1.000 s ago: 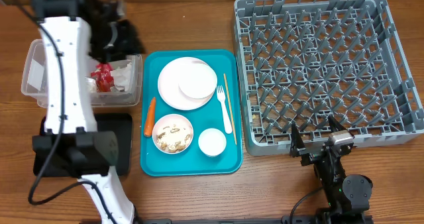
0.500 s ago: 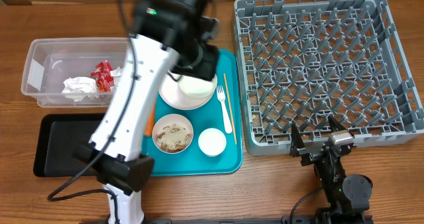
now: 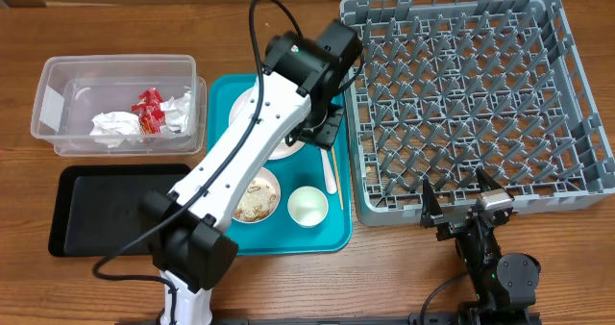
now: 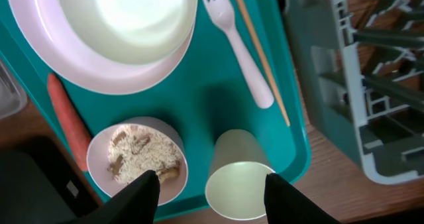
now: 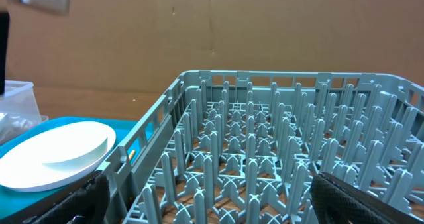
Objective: Sort waste into correct bins and load items into the dishwasher
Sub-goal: 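Move the left gripper over the teal tray toward the white cup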
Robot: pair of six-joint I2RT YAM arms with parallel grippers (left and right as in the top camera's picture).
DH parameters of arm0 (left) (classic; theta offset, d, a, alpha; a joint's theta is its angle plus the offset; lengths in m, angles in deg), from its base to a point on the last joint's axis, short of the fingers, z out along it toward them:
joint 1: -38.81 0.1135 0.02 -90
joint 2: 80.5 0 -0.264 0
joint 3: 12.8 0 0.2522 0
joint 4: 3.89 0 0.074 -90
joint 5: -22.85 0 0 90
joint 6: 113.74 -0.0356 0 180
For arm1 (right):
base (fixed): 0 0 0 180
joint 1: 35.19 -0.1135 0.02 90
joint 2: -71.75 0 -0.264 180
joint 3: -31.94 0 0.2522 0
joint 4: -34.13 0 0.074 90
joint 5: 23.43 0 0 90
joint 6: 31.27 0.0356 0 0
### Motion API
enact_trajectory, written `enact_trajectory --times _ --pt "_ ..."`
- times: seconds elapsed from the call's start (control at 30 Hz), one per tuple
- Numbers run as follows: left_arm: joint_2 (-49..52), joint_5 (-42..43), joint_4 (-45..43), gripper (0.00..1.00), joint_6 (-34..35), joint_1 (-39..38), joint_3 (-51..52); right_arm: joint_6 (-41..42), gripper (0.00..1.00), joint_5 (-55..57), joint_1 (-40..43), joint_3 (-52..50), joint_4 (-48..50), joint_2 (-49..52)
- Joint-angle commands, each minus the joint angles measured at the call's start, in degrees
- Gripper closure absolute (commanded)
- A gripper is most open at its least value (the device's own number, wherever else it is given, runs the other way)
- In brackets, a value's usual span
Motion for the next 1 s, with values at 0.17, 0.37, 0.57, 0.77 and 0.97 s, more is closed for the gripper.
enact_trajectory --times 0.17,0.37,0.57,0.77,0.97 --pt "-1.51 -1.62 -3.23 0.46 2.27 0.0 6.29 -0.2 0.0 0.5 0.28 -0.61 0.26 -0.5" --pt "-1.51 -1.57 -6.91 0.38 2.25 0.0 6.84 -0.2 0.0 0.5 0.28 -0.61 0.26 -0.5" --pt "-1.51 -1.6 -7.41 0.0 -7.48 0.0 6.84 -0.2 0.0 0.5 0.28 -0.61 0.26 -0.5" --pt "-1.51 -1.44 -5.2 0.0 -7.63 0.44 6.84 -0.2 0.0 0.5 0.28 -0.61 0.26 -0.5" --pt "-1.62 -10.27 -2.01 0.14 3.39 0.83 6.84 -0.2 0.0 0.5 0.28 -0.61 0.26 -0.5"
